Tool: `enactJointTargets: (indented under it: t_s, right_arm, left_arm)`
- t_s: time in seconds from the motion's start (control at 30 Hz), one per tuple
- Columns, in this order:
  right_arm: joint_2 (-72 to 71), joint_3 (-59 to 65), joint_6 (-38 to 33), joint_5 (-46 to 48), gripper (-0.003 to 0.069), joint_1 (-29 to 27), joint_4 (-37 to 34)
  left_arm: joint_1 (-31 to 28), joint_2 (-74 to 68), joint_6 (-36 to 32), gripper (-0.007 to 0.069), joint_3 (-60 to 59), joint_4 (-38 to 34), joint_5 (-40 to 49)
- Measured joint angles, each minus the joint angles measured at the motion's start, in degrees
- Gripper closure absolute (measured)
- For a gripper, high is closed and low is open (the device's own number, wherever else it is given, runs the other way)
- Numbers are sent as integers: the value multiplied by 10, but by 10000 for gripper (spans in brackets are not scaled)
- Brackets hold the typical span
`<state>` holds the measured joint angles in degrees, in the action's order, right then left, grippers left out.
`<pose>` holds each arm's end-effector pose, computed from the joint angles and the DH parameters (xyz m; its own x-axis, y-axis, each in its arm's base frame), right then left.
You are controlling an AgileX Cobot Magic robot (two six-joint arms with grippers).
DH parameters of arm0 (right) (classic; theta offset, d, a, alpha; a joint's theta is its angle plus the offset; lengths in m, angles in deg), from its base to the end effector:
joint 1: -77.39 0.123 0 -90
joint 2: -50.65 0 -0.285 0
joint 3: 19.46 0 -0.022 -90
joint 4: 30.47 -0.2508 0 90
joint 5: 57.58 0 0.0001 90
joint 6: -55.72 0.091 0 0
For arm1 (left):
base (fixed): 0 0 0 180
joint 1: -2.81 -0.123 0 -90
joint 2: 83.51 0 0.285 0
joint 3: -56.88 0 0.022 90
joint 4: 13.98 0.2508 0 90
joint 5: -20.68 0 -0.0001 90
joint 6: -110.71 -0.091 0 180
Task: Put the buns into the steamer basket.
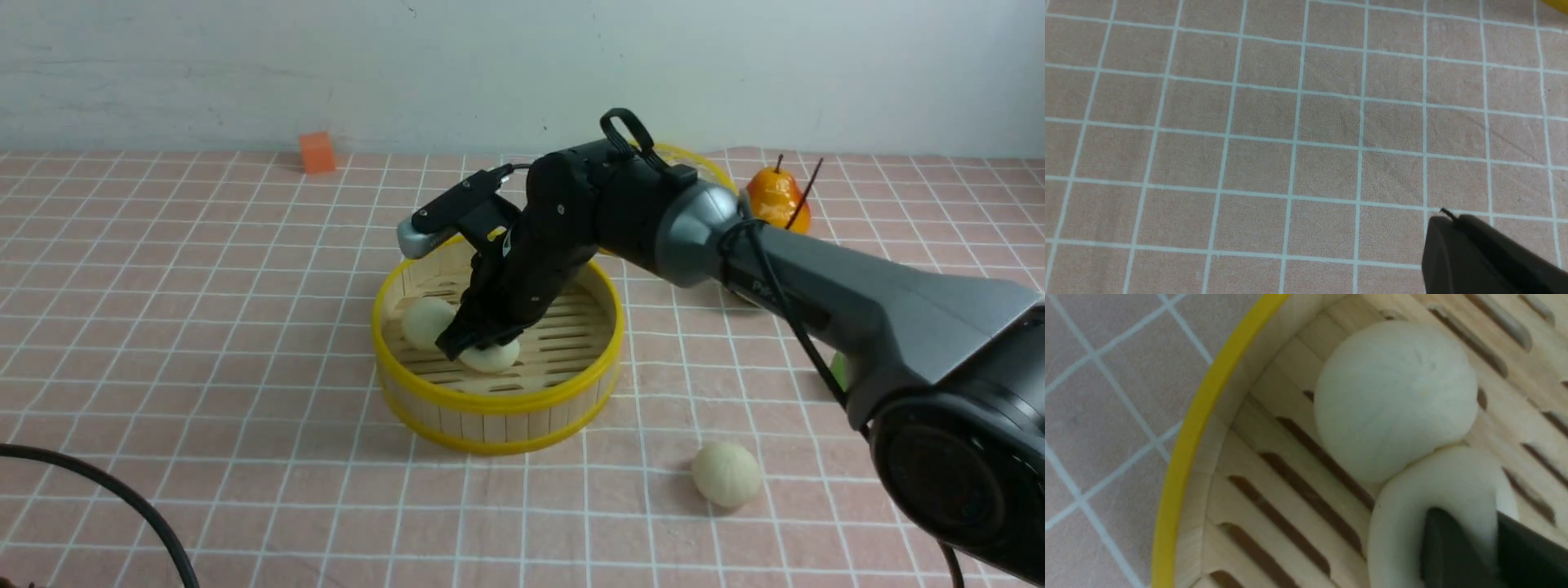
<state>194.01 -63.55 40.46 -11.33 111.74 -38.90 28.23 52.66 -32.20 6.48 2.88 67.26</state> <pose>0.4332 0.3077 0.2000 -0.5690 -0.5858 -0.5771 -0.7136 0.7005 -0.0075 0.1020 -0.0272 0.2561 -0.7480 -0.1075 -0.6550 -0.0263 0.9908 -0.1326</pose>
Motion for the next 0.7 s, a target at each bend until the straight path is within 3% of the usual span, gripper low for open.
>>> enactJointTargets:
  t_s: [0.03,0.07,0.13,0.17,0.33,0.5,0.7]
  right_arm:
    - [0,-1,0,-2,517,0,2]
    - [0,-2,0,-2,432,0,6]
    - [0,-2,0,2,349,0,12]
    - [-1,-2,0,12,241,0,15]
    - [-26,-20,0,86,30,0,15]
    - [-96,-68,0,176,-13,0,29]
    - [-181,-63,45,237,63,-34,43]
  left_arm:
    - [0,0,0,638,0,0,0]
    - [0,0,1,638,0,1,0]
    - [0,0,1,637,0,1,0]
    - [0,0,1,637,0,1,1]
    - [0,0,1,634,0,1,2]
    - [0,0,1,629,0,-1,2]
    - [0,0,1,624,0,-2,2]
